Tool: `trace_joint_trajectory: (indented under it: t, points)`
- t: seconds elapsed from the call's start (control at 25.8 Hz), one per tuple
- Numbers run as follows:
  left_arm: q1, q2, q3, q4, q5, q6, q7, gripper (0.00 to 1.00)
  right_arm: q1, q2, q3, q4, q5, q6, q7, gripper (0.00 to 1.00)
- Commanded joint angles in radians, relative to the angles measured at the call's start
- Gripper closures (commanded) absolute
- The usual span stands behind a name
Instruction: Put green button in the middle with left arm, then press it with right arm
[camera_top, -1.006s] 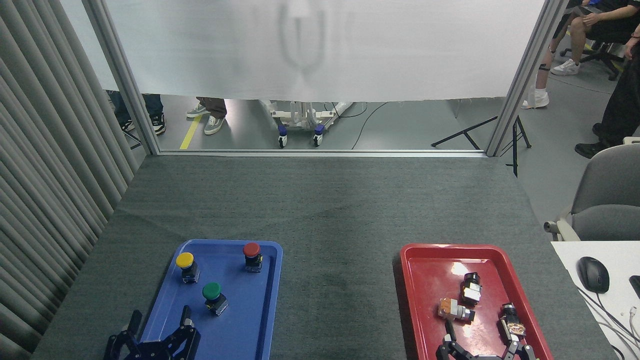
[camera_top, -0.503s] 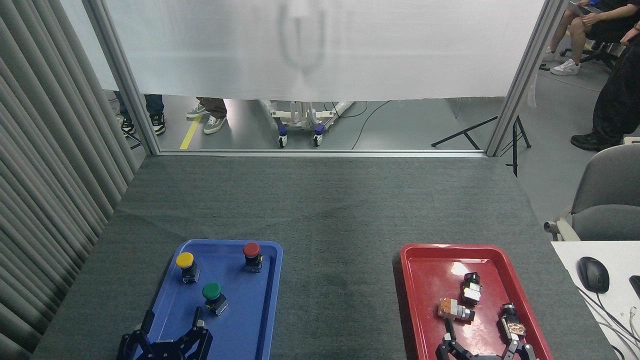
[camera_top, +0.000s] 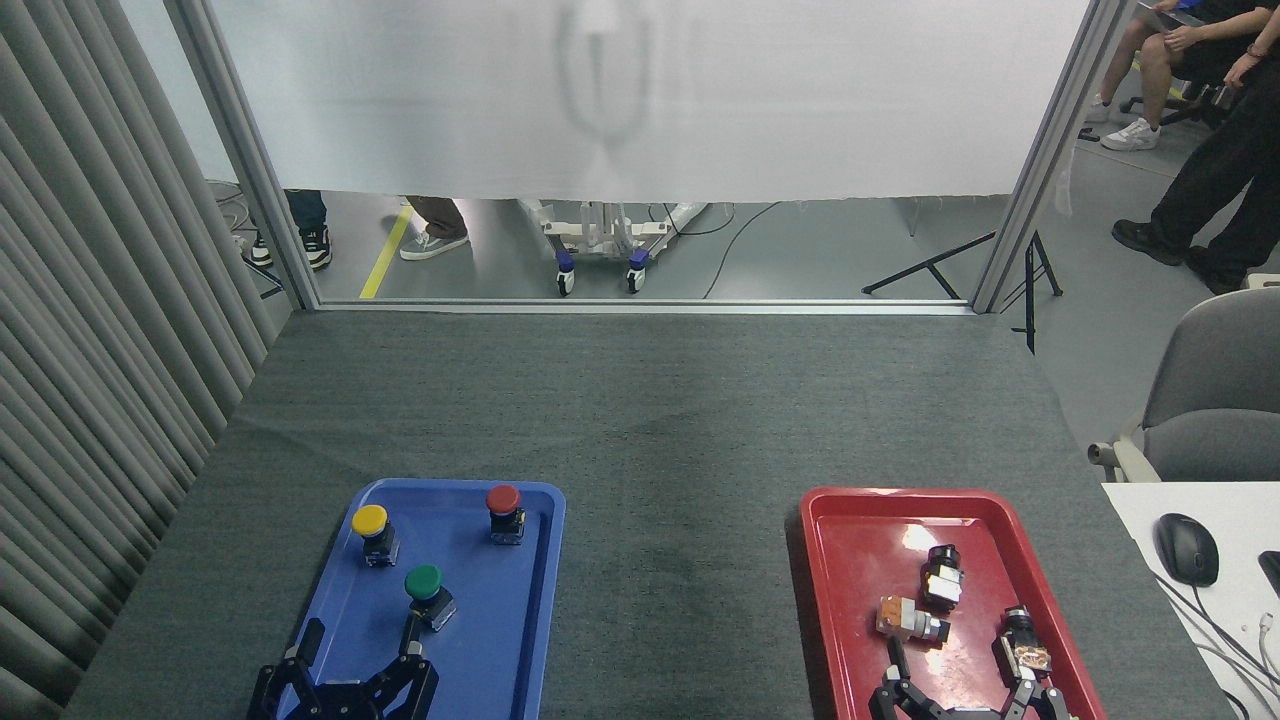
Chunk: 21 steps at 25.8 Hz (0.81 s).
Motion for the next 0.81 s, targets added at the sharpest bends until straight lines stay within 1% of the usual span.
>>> trace_joint_trajectory:
  t: [0.0, 0.77]
  points:
    - [-0.002, 0.002, -0.002, 0.001, 0.000, 0.000, -0.002, 0.00, 0.000, 0.001, 0.000, -0.001, 0.000, 0.000, 0.000, 0.00]
    - [-0.003, 0.008, -0.002, 0.007, 0.000, -0.001, -0.006, 0.00, 0.000, -0.001, 0.000, 0.001, 0.000, -0.002, 0.000, 0.00]
